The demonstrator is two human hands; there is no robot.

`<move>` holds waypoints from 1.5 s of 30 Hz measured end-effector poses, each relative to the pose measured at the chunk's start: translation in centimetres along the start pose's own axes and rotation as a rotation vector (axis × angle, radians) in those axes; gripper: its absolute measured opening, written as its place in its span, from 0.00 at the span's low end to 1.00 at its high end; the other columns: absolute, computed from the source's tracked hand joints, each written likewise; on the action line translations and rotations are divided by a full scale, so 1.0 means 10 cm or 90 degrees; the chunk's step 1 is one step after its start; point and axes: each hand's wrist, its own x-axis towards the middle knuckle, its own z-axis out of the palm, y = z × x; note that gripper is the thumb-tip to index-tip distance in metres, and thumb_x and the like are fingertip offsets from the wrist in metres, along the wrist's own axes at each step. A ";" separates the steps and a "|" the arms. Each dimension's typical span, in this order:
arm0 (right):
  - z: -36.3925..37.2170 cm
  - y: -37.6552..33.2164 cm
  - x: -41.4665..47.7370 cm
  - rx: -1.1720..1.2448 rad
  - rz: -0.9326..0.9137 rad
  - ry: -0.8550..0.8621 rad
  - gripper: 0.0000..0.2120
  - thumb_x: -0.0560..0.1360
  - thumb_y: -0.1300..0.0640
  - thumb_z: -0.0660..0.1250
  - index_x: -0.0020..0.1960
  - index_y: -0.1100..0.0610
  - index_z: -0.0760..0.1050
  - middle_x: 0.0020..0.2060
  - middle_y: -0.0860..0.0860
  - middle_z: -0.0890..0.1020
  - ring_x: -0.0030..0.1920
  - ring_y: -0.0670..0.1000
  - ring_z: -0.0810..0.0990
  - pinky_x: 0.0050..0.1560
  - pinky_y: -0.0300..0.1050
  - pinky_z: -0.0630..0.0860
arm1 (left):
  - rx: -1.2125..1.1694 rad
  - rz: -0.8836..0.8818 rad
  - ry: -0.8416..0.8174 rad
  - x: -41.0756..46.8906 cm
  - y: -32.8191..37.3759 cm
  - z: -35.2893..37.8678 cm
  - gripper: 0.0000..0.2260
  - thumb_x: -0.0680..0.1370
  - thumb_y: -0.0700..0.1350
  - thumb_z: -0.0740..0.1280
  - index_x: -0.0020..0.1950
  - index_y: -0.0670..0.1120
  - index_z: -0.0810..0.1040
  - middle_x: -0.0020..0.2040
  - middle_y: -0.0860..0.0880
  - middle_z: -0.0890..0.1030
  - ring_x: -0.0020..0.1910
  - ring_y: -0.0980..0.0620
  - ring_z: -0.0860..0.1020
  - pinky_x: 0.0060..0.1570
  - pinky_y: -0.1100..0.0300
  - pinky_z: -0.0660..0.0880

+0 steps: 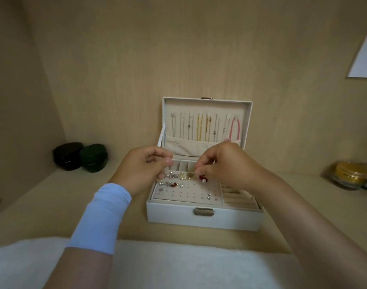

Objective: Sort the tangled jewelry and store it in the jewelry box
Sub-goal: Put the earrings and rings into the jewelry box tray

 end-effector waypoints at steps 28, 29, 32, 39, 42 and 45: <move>0.21 -0.04 -0.01 0.021 -0.121 0.076 0.09 0.75 0.59 0.74 0.49 0.45 0.82 0.41 0.41 0.82 0.31 0.40 0.75 0.38 0.32 0.72 | -0.161 -0.007 -0.112 0.01 -0.12 0.02 0.14 0.74 0.32 0.72 0.56 0.47 0.81 0.48 0.48 0.87 0.43 0.49 0.82 0.43 0.61 0.79; 0.22 -0.04 0.00 0.057 -0.127 0.076 0.13 0.73 0.61 0.75 0.51 0.45 0.81 0.42 0.42 0.82 0.30 0.41 0.74 0.37 0.34 0.73 | -0.163 0.000 -0.112 0.01 -0.12 0.03 0.15 0.73 0.31 0.73 0.56 0.47 0.81 0.48 0.47 0.87 0.44 0.47 0.82 0.42 0.60 0.79; 0.24 -0.06 -0.01 0.088 -0.147 0.070 0.17 0.71 0.64 0.77 0.52 0.45 0.81 0.43 0.44 0.82 0.29 0.42 0.72 0.36 0.36 0.74 | -0.174 0.013 -0.107 0.00 -0.10 0.03 0.17 0.72 0.30 0.73 0.57 0.45 0.80 0.48 0.45 0.86 0.43 0.46 0.82 0.41 0.60 0.79; 0.24 -0.06 -0.02 0.028 -0.218 0.093 0.12 0.73 0.59 0.76 0.55 0.48 0.85 0.42 0.44 0.81 0.35 0.41 0.76 0.40 0.32 0.69 | -0.154 0.019 -0.117 -0.03 -0.01 0.03 0.18 0.74 0.33 0.73 0.62 0.45 0.79 0.44 0.44 0.86 0.33 0.52 0.81 0.43 0.57 0.81; 0.21 -0.06 0.00 0.061 -0.231 0.127 0.10 0.72 0.58 0.76 0.52 0.49 0.86 0.42 0.46 0.82 0.35 0.46 0.77 0.39 0.36 0.73 | -0.137 0.020 -0.109 -0.04 0.04 0.03 0.16 0.75 0.38 0.73 0.61 0.47 0.79 0.45 0.46 0.87 0.33 0.50 0.80 0.46 0.54 0.83; 0.16 -0.09 0.01 0.094 -0.242 0.146 0.08 0.73 0.58 0.76 0.51 0.49 0.86 0.41 0.45 0.83 0.36 0.49 0.79 0.39 0.37 0.74 | -0.114 0.013 -0.091 -0.04 0.11 0.02 0.11 0.75 0.42 0.73 0.56 0.46 0.81 0.44 0.46 0.87 0.33 0.51 0.80 0.38 0.60 0.80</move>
